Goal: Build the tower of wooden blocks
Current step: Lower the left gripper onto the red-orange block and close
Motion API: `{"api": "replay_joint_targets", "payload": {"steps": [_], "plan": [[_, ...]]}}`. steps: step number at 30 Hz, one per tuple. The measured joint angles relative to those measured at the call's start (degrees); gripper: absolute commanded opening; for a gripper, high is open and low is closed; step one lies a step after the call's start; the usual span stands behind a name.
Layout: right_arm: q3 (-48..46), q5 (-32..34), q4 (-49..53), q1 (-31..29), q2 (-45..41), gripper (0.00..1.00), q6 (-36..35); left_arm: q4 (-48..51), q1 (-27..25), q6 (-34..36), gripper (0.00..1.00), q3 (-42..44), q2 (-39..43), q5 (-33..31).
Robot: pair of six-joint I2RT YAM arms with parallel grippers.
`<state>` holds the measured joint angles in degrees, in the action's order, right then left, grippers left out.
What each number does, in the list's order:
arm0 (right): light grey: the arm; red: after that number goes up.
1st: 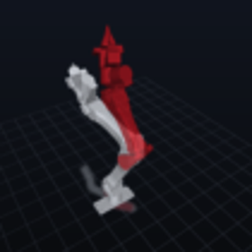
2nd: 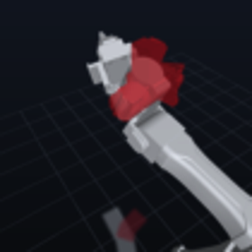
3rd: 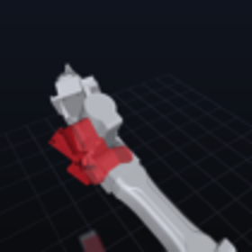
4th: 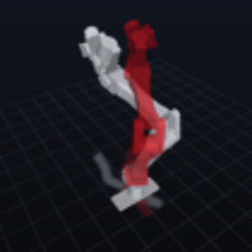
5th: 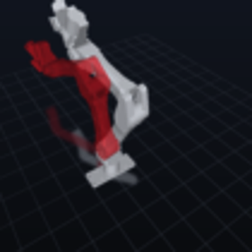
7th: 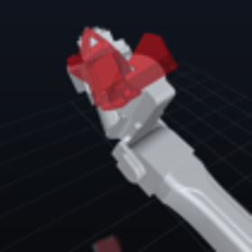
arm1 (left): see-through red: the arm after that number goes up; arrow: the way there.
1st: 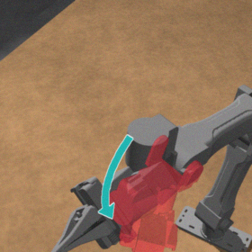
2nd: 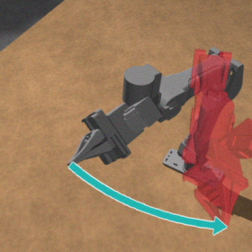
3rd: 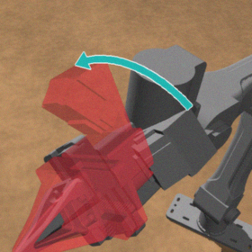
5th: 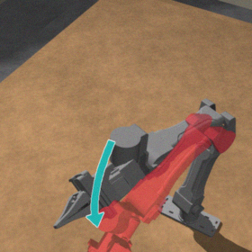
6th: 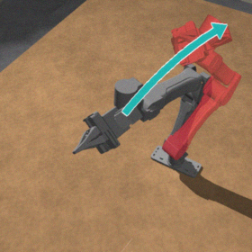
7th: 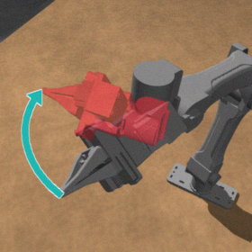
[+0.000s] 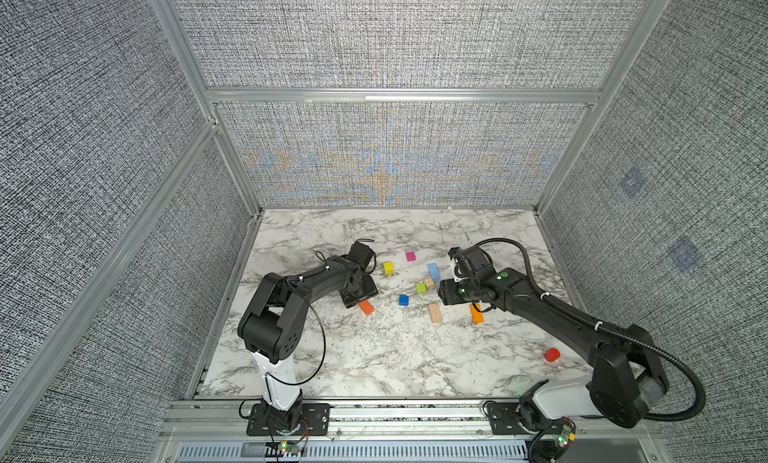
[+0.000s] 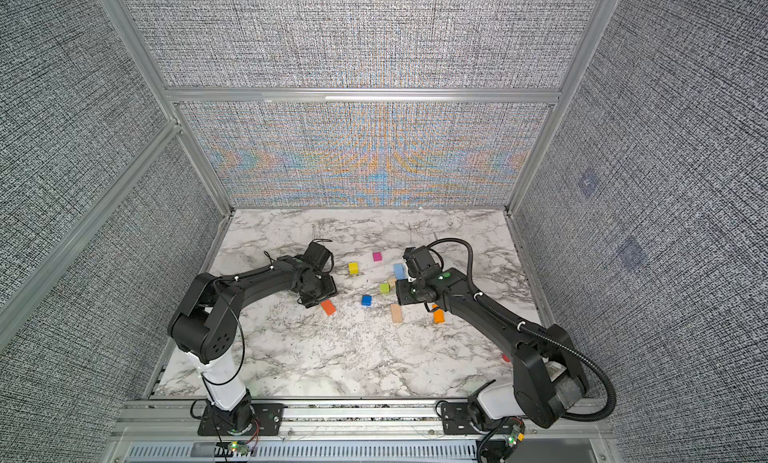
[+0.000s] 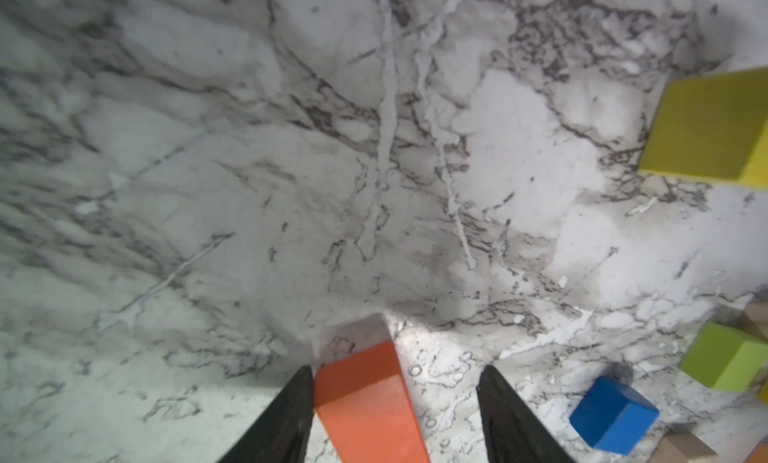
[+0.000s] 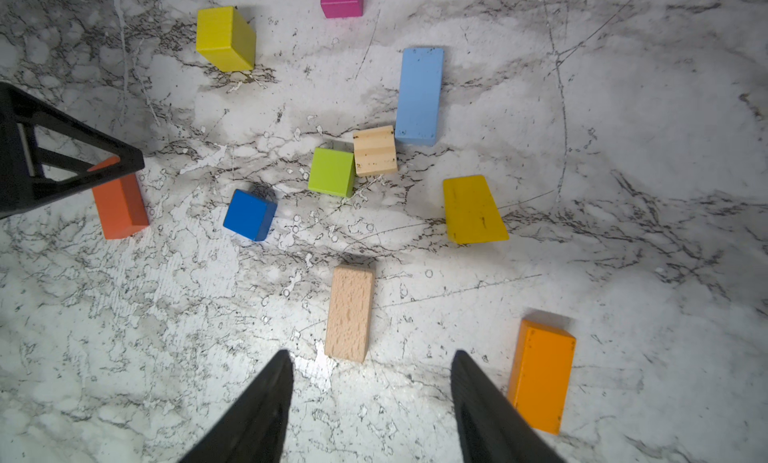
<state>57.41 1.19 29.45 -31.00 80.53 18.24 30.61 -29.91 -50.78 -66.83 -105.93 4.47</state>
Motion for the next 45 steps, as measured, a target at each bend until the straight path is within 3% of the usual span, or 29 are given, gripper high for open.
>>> {"api": "replay_joint_targets", "payload": {"steps": [17, 29, 45], "plan": [[-2.1, -1.9, -1.4, 0.3, -1.4, 0.64, 0.7, 8.0, -3.2, 5.5, 0.55, -4.6, -1.1, -4.0], [-2.9, -2.5, -1.6, 0.3, -2.4, 0.64, 0.9, 11.1, -5.1, 7.3, 0.46, -4.7, -0.9, -7.5], [-3.6, -4.1, -2.3, 0.3, -2.8, 0.78, 0.9, 10.7, -6.0, 7.0, 0.42, -6.0, -3.9, -7.6]]}}
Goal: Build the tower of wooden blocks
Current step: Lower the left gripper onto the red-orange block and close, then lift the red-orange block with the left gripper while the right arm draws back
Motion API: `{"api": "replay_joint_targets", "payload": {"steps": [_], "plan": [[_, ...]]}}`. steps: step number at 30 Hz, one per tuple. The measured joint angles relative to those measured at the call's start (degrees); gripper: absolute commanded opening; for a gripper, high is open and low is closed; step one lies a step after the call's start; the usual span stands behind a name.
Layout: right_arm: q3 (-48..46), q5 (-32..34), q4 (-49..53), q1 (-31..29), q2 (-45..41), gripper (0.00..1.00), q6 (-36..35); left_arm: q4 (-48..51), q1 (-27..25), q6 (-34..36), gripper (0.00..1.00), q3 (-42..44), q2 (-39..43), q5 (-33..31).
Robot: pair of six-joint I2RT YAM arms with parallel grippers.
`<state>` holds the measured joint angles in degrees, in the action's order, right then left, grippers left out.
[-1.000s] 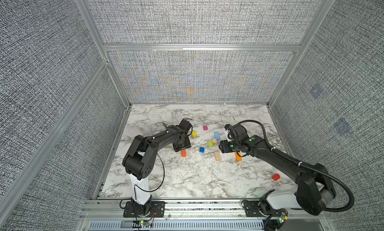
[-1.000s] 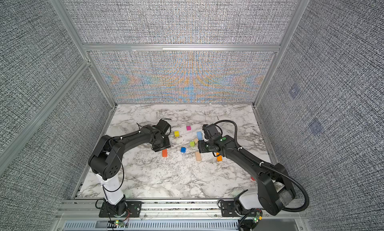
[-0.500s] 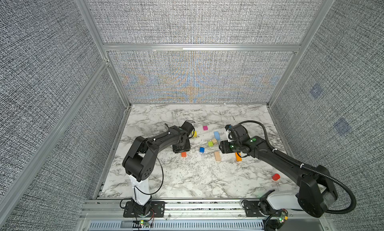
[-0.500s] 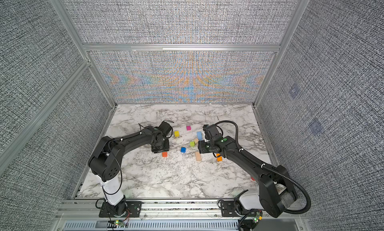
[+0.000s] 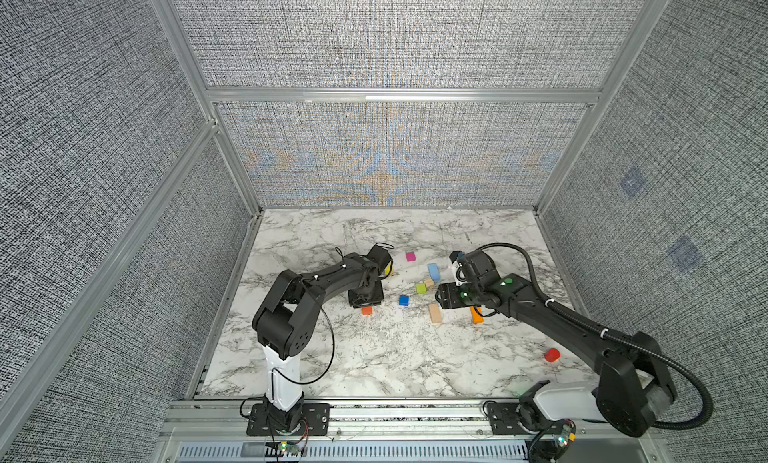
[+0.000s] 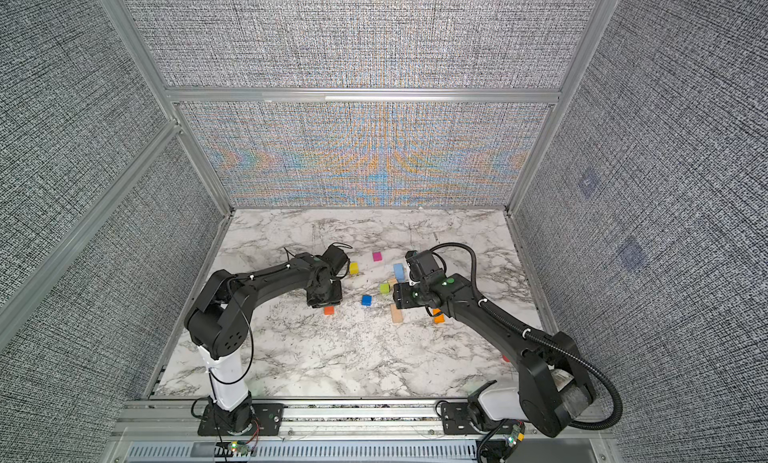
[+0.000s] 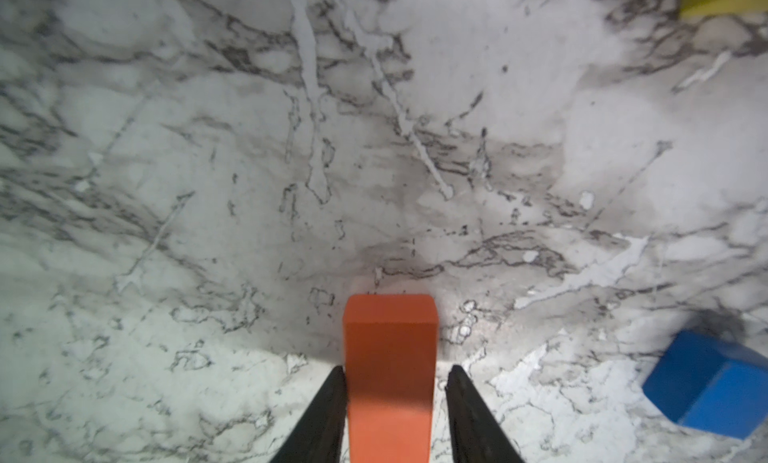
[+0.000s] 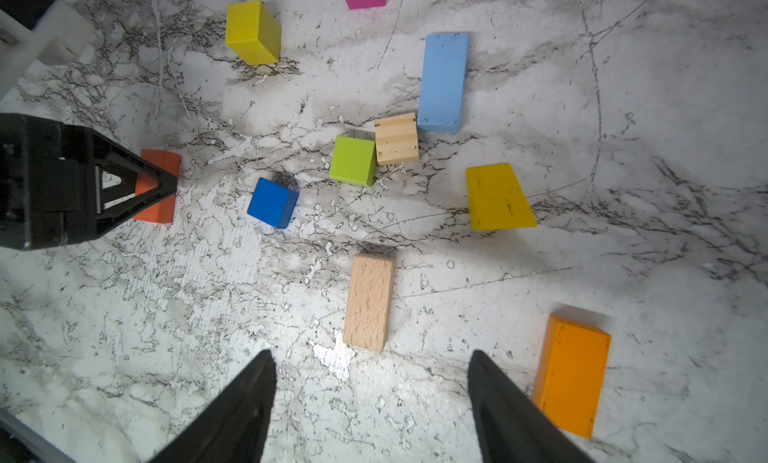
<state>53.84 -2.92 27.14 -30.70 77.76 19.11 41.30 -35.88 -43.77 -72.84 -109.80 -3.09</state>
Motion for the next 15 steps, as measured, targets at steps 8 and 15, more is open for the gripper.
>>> {"api": "replay_joint_targets", "payload": {"steps": [8, 15], "plan": [[-0.3, -0.1, -0.4, 0.1, -0.3, 0.81, 0.0, -0.2, -0.2, -0.1, 0.28, 0.0, -0.5, -0.5], [-0.4, -0.4, -0.6, 0.2, -0.4, 0.97, 0.1, -0.1, -0.7, -0.2, 0.22, -0.3, -0.5, -1.0]]}}
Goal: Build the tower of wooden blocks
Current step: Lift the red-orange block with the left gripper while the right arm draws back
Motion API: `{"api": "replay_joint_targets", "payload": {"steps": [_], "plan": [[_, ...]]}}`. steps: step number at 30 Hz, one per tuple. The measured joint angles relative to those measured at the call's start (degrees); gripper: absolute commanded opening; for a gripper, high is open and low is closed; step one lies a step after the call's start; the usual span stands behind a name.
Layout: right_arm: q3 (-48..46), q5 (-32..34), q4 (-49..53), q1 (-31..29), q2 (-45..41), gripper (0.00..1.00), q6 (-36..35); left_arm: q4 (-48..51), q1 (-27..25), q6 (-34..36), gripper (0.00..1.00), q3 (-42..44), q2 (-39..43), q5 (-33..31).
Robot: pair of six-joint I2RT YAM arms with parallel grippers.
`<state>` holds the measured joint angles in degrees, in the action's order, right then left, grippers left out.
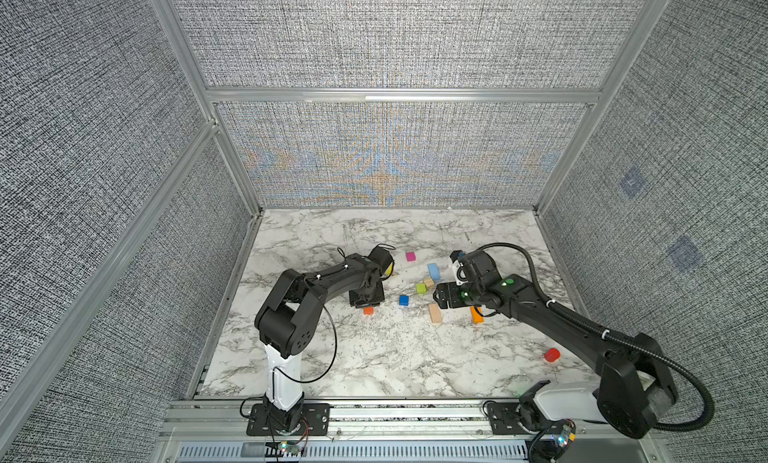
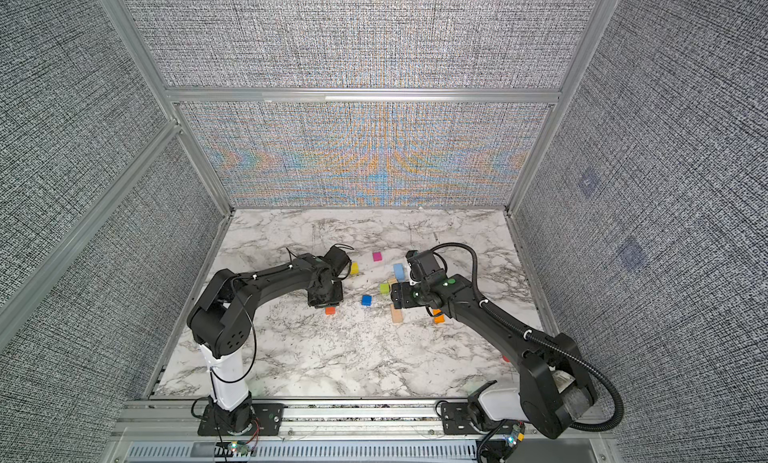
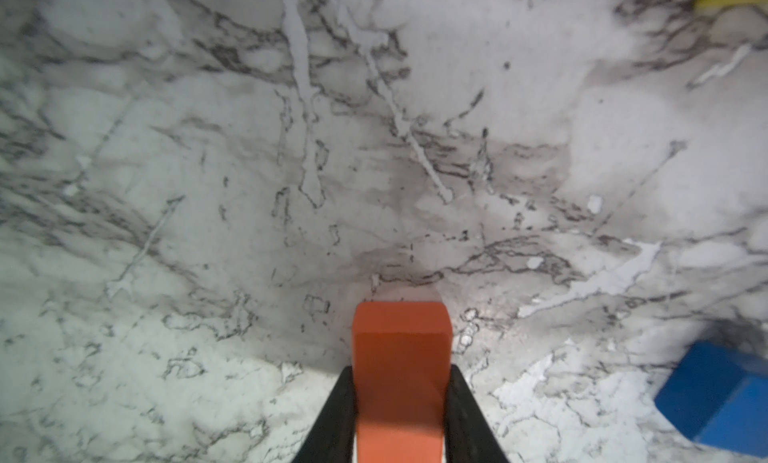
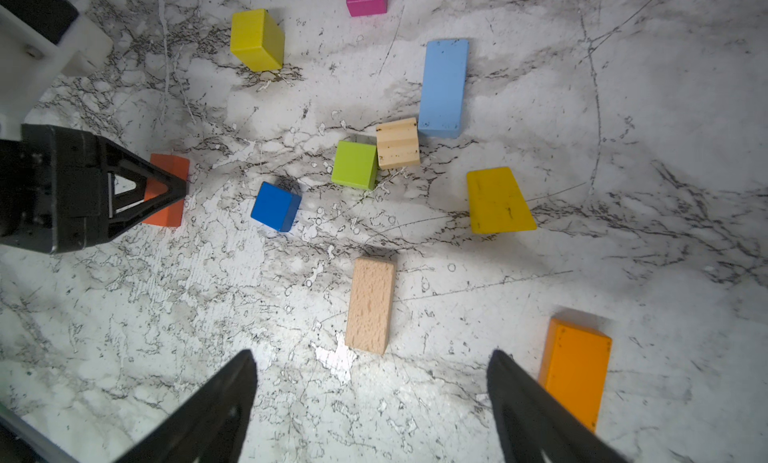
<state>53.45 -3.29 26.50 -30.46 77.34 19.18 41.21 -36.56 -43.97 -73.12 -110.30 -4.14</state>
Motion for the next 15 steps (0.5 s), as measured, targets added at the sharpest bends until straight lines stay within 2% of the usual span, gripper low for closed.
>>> {"api": "replay_joint_targets", "payload": {"steps": [3, 15], "plan": [[-0.1, -0.1, -0.2, 0.0, 0.0, 0.99, 0.0, 0.2, -0.4, -0.1, 0.2, -0.6, 0.0, -0.2], [-0.3, 0.3, -0.1, 1.5, -0.7, 0.99, 1.5, 3.9, -3.4, -1.1, 0.2, -5.5, 0.4, -0.2]]}}
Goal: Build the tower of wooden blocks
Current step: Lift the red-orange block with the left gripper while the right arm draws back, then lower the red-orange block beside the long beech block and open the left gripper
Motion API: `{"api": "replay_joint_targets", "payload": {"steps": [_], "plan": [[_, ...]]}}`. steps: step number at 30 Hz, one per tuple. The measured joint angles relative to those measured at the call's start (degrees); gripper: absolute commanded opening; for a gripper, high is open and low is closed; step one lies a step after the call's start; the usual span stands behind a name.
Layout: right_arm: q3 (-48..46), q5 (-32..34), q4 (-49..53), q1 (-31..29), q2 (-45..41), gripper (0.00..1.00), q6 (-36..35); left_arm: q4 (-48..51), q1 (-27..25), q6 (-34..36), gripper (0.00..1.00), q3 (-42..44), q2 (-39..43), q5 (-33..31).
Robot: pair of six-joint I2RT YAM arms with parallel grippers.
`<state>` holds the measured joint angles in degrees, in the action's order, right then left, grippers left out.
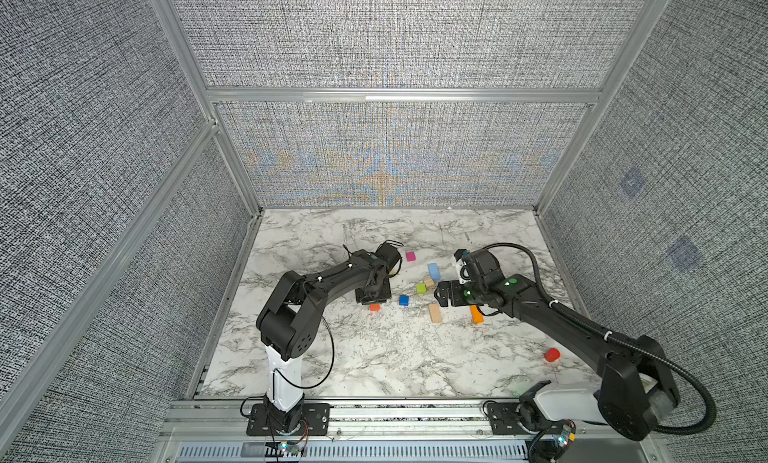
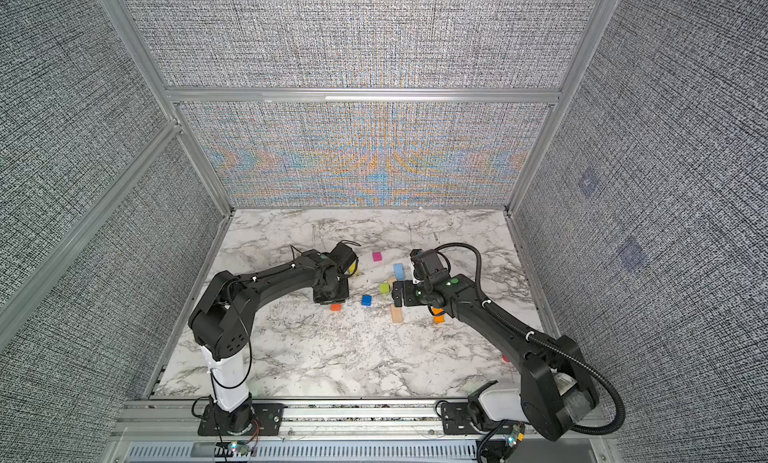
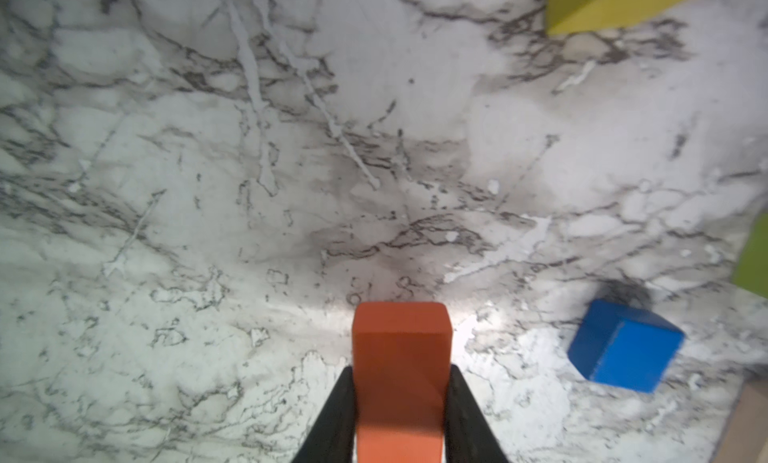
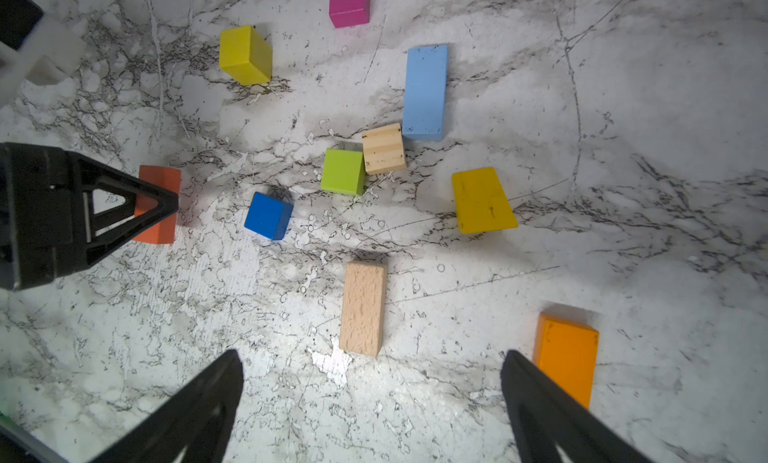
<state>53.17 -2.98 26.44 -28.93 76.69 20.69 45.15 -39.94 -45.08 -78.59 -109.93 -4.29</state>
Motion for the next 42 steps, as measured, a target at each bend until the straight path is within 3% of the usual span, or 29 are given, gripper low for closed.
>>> {"api": "replay_joint_targets", "payload": {"steps": [21, 33, 42], "plan": [[-2.0, 3.3, 1.0, 5.8, -5.2, 0.99, 5.1, 4.4, -7.7, -3.3, 0.2, -13.2, -7.0, 1.9], [-4.6, 10.3, 1.1, 8.5, -8.5, 0.99, 9.7, 4.4, -11.4, -6.7, 0.2, -20.7, -13.9, 3.9], [-7.1, 10.6, -0.5, 10.2, -10.8, 0.99, 11.3, 3.8, -13.0, -8.6, 0.2, -22.8, -16.9, 4.4]]}}
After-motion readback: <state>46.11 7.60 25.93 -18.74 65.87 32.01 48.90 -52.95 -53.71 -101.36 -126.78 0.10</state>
